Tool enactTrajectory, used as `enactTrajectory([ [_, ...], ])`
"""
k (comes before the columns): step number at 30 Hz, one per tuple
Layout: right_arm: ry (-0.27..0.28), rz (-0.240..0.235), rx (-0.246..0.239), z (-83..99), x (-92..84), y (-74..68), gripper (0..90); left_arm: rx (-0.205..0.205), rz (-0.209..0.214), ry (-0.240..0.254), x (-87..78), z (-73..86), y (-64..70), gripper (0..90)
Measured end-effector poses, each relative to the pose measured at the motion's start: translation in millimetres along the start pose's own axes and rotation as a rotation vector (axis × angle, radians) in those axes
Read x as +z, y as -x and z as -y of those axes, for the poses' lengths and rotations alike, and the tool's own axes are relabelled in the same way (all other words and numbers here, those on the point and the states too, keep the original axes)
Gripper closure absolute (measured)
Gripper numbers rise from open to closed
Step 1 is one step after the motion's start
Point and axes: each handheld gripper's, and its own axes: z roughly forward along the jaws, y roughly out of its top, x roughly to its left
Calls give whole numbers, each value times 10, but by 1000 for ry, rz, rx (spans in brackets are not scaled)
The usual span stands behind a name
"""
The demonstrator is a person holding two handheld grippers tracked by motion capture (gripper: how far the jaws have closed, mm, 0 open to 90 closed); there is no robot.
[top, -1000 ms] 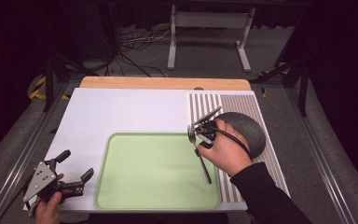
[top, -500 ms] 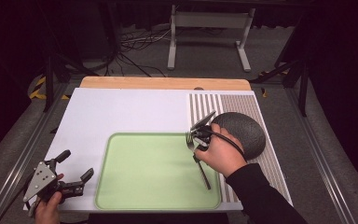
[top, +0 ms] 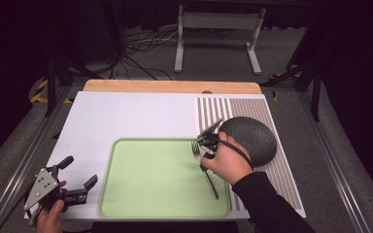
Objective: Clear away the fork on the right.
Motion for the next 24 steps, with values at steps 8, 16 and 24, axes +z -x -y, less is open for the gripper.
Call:
enactTrajectory([
  [8, 18, -2, -4, 16, 82, 21, 847, 1, 0, 0, 2, 0, 2, 8],
  [16, 18, 4, 3, 19, 134, 29, 848, 3, 1, -3, 0, -1, -1, 8],
  [24, 7, 9, 15, 18, 168, 27, 848, 1, 2, -2, 0, -1, -1, 8],
])
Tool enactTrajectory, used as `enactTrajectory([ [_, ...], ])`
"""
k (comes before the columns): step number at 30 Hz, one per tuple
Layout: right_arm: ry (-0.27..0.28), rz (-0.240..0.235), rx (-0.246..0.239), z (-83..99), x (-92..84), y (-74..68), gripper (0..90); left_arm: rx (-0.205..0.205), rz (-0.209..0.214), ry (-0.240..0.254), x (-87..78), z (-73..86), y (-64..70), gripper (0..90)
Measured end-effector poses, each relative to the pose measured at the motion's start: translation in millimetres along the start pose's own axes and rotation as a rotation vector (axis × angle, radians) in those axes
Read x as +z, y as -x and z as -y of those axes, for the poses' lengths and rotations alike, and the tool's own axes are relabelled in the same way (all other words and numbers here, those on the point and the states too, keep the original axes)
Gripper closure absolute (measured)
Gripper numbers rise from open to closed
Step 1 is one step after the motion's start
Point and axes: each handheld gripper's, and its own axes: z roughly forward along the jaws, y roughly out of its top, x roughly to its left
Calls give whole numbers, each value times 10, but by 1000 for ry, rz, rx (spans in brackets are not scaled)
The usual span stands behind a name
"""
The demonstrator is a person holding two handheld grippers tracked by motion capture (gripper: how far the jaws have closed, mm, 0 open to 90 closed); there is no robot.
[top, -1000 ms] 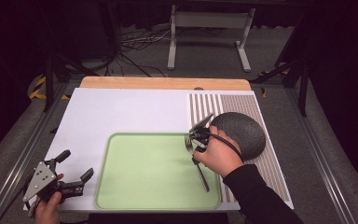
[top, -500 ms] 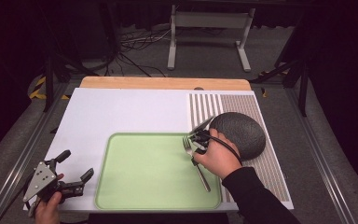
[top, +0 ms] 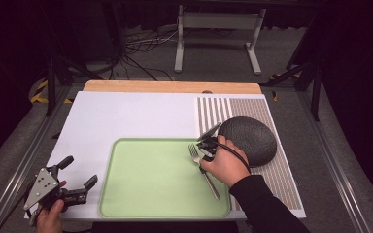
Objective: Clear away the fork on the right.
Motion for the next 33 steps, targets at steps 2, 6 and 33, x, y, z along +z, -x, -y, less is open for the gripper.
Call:
enactTrajectory([
  [2, 0, -2, -2, 2, 2, 3, 844, 1, 0, 0, 0, -1, 0, 8],
  [6, 2, 3, -11, 5, 3, 6, 847, 2, -3, 2, 2, 0, 1, 8],
  [33, 406, -82, -456, -76, -61, -163, 379, 1, -1, -1, 6, -1, 4, 8],
])
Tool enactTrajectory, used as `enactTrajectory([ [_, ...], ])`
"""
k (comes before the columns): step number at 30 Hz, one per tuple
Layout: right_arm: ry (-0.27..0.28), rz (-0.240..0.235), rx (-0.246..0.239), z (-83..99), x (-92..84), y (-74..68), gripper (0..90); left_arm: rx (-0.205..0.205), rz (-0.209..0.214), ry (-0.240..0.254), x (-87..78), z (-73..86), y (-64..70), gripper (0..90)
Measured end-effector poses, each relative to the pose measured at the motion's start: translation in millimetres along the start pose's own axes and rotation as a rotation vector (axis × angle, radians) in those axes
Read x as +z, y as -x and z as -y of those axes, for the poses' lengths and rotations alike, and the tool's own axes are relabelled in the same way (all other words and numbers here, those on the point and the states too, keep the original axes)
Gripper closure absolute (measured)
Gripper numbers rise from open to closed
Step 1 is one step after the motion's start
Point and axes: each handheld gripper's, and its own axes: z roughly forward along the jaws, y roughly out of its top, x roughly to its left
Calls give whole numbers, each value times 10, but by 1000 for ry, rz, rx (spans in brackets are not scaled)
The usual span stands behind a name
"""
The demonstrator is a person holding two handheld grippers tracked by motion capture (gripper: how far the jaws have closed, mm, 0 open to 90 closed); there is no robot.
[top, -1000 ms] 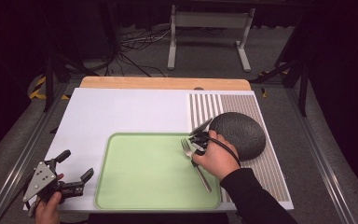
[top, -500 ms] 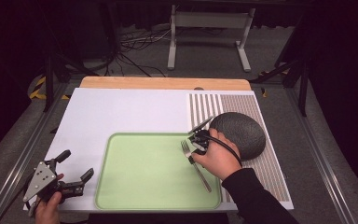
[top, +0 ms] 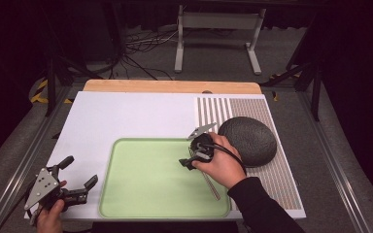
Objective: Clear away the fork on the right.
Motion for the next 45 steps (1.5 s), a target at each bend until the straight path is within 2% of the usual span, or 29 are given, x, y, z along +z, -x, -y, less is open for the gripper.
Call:
enactTrajectory([
  [2, 12, 1, -25, 1, 31, 14, 464, -1, 0, 0, 0, 0, -1, 8],
  [8, -13, 4, -32, 34, 129, 50, 693, 0, 0, 0, 0, 0, -1, 8],
  [10, -25, 5, -20, 48, 151, 64, 757, 1, 0, 0, 1, 0, 0, 8],
  [16, -72, 12, -29, 75, 220, 105, 879, 1, 1, 1, 3, -1, 2, 8],
  [25, -95, 27, -30, 114, 294, 144, 900, 2, 1, 1, 4, 0, 1, 8],
  [45, -99, 59, -38, 132, 311, 180, 900, 1, 3, 0, 2, -1, 1, 8],
])
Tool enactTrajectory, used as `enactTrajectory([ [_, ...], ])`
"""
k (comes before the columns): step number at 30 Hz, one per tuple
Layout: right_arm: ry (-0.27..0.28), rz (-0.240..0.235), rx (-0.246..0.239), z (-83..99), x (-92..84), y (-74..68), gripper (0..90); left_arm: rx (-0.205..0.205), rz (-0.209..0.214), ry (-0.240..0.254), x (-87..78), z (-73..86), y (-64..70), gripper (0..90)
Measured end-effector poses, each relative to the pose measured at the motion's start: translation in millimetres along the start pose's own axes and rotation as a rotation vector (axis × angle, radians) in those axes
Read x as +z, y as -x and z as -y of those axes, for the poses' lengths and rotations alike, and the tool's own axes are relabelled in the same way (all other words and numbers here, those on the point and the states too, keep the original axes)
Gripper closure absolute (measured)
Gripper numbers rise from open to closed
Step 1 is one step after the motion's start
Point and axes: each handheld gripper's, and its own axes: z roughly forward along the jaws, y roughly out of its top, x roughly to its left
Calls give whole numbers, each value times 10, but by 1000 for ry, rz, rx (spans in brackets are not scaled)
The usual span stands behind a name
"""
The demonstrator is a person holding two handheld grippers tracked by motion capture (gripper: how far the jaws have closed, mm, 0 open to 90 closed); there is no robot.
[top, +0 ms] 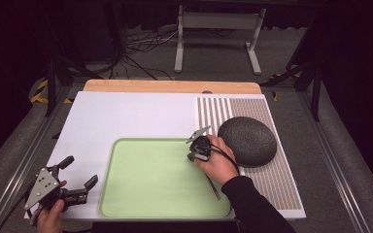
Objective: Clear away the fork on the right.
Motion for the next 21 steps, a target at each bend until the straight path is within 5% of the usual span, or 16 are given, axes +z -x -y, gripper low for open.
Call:
enactTrajectory([
  [21, 0, 53, 47, 103, -67, 150, 900, -1, -2, 0, 3, 2, 3, 8],
])
